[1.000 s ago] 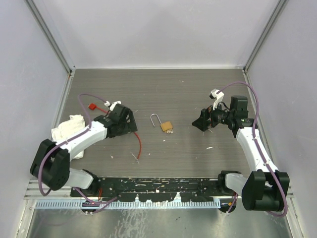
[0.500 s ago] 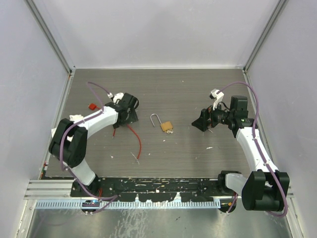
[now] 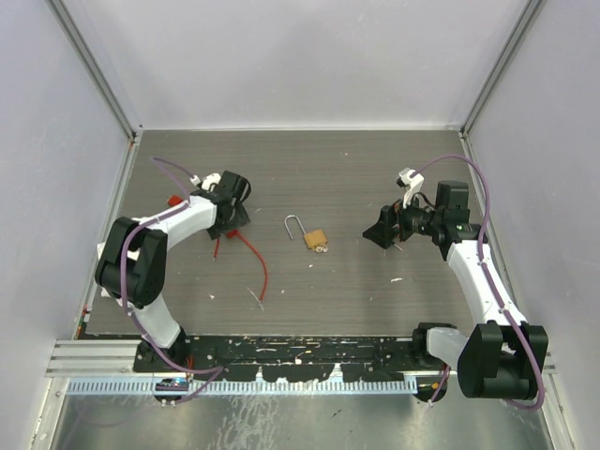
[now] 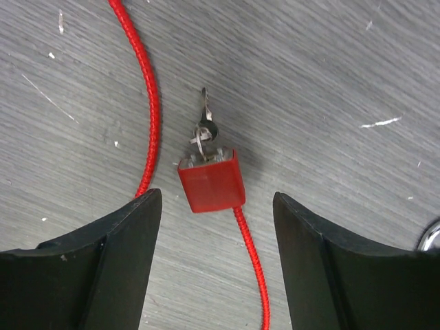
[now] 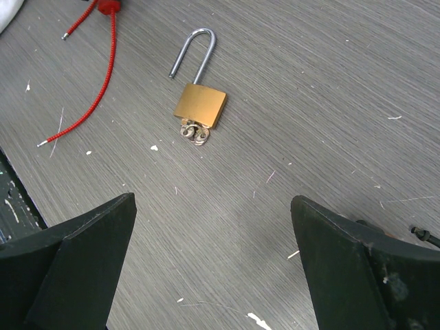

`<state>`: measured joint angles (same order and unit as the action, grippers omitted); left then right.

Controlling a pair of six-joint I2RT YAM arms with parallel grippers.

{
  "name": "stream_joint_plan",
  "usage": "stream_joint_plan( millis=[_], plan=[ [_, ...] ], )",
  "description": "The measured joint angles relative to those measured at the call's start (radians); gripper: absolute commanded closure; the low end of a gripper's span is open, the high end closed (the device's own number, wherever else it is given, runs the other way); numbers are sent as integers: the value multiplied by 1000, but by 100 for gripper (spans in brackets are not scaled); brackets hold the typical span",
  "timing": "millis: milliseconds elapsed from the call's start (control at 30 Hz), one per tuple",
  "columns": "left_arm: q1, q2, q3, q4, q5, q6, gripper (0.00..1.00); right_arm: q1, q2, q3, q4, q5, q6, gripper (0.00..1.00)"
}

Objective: Lock with the key
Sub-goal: Pick up the lock from the center of the board.

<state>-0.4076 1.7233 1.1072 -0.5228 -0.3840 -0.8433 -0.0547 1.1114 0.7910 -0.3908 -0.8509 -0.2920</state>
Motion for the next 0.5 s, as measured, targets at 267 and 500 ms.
stream_joint_plan(
  millis=[267,500],
  plan=[
    [21,24,0,36,26,-7,40,0,0,0,0,0,-1,0],
    [25,43,0,43,41,-11,44,0,0,0,0,1,-2,0]
  ],
)
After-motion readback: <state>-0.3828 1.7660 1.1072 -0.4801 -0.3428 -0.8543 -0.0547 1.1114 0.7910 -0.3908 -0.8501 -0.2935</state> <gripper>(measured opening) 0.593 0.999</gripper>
